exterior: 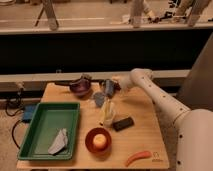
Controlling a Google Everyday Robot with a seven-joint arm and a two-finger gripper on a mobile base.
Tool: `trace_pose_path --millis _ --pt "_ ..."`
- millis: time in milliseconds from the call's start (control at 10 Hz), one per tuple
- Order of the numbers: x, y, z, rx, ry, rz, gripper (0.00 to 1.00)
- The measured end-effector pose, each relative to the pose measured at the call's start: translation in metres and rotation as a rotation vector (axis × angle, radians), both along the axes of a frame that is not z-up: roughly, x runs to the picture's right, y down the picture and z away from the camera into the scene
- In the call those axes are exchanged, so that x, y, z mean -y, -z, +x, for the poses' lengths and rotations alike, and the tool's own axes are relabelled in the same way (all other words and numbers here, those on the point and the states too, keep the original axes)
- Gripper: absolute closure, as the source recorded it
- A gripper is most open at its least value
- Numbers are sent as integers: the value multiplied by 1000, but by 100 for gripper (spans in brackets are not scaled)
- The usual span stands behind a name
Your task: Wipe table surface with sponge
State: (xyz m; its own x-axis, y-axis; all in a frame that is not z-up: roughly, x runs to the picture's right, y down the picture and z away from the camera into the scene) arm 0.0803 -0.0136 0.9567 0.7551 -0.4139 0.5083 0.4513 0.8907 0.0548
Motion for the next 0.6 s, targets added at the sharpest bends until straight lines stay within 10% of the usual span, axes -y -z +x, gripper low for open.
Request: trace_pose_path --millis 600 --pt "16 -19 -12 -53 33 41 20"
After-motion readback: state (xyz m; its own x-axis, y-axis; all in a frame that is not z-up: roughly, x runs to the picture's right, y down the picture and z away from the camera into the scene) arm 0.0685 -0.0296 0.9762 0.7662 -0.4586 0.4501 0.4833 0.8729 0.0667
